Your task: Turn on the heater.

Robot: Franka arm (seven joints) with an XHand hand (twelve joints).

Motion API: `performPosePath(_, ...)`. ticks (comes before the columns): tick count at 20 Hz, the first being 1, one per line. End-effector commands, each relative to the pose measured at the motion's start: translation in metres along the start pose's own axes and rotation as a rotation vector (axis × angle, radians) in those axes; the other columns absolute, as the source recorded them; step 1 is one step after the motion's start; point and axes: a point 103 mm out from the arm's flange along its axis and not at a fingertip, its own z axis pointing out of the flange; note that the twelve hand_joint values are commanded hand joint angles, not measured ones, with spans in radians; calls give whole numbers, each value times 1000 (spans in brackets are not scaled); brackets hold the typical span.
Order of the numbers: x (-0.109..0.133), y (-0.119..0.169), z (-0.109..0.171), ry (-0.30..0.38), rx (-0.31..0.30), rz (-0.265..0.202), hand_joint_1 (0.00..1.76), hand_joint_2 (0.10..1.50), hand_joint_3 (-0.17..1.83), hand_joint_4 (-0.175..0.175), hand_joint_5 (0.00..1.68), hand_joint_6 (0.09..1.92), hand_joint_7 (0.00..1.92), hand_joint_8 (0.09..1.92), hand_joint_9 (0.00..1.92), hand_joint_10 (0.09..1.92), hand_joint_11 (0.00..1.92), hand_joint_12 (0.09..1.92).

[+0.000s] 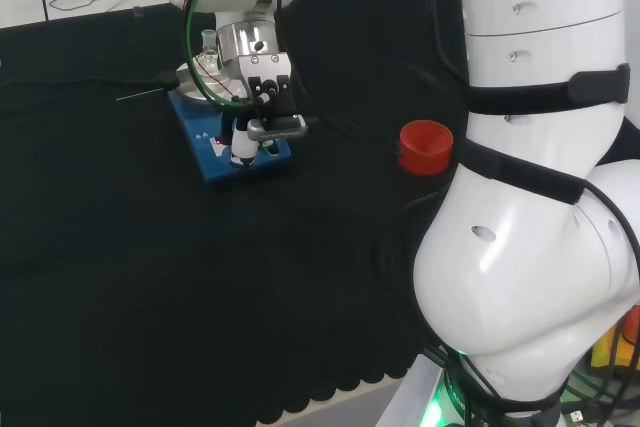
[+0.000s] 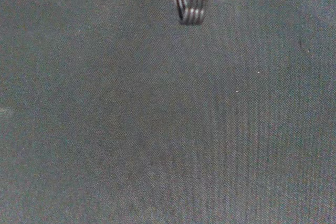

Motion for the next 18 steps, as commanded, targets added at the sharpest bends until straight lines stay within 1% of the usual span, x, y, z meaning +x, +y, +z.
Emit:
performPosePath(1, 0, 1, 1, -6, 7, 3, 1424, 726, 979, -74, 202, 653, 1568, 1648, 1615, 1532, 1096, 1306)
performPosePath(14, -1, 3, 3, -11, 15, 12, 1424, 723, 986, -73, 206, 641, 1574, 1644, 1615, 1532, 1096, 1308)
performPosePath(15, -2, 4, 3, -8, 14, 11, 1424, 722, 987, -73, 206, 640, 1575, 1643, 1615, 1532, 1097, 1309)
performPosePath(17, -5, 5, 5, -1, 14, -7, 1423, 722, 988, -73, 206, 639, 1575, 1642, 1614, 1532, 1097, 1309)
performPosePath(18, -3, 5, 5, -6, 16, -1, 1423, 722, 988, -73, 206, 638, 1575, 1642, 1614, 1532, 1097, 1309)
